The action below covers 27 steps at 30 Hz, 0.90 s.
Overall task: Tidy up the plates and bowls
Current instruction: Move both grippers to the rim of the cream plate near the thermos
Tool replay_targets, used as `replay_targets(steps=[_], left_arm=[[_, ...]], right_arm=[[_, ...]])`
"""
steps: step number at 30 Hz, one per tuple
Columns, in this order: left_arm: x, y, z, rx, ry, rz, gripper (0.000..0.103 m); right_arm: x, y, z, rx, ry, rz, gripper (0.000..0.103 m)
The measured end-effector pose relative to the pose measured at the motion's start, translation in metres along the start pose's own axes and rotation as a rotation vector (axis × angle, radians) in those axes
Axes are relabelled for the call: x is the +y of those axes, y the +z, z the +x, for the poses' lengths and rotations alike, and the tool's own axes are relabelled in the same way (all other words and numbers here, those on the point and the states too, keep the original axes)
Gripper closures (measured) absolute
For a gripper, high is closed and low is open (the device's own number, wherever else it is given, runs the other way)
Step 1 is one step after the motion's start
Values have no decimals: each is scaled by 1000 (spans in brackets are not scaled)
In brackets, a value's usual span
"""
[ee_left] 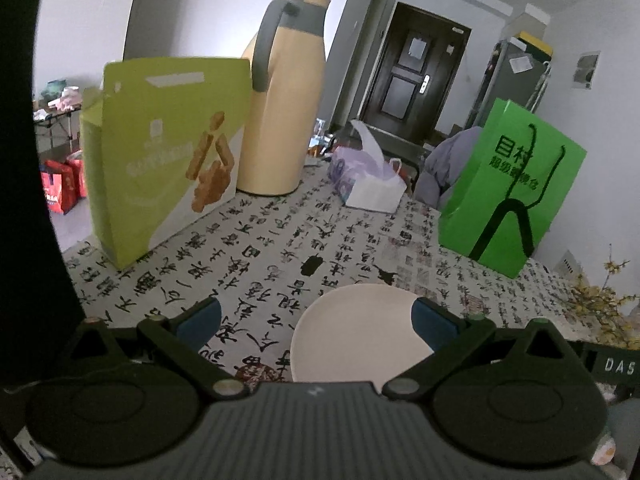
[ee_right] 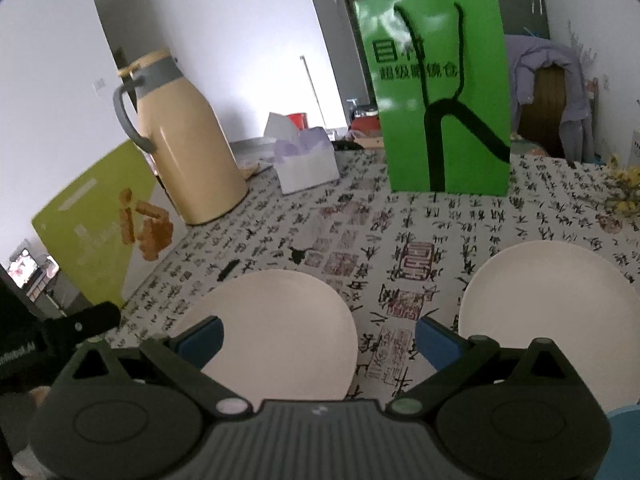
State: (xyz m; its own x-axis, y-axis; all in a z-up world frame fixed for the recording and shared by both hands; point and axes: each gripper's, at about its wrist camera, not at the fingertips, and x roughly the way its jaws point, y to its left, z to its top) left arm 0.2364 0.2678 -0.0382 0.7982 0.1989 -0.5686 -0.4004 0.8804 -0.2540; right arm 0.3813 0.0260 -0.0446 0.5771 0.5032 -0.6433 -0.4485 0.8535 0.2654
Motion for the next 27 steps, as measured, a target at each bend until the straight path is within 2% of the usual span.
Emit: replay_targets(steps=[14, 27], left_arm=[[11, -18, 55, 91, 36, -52, 0], [9, -35, 67, 60, 28, 13, 0]], right_arm=[[-4, -3, 44, 85, -47, -5, 5], [-13, -7, 67, 131, -92, -4, 11]])
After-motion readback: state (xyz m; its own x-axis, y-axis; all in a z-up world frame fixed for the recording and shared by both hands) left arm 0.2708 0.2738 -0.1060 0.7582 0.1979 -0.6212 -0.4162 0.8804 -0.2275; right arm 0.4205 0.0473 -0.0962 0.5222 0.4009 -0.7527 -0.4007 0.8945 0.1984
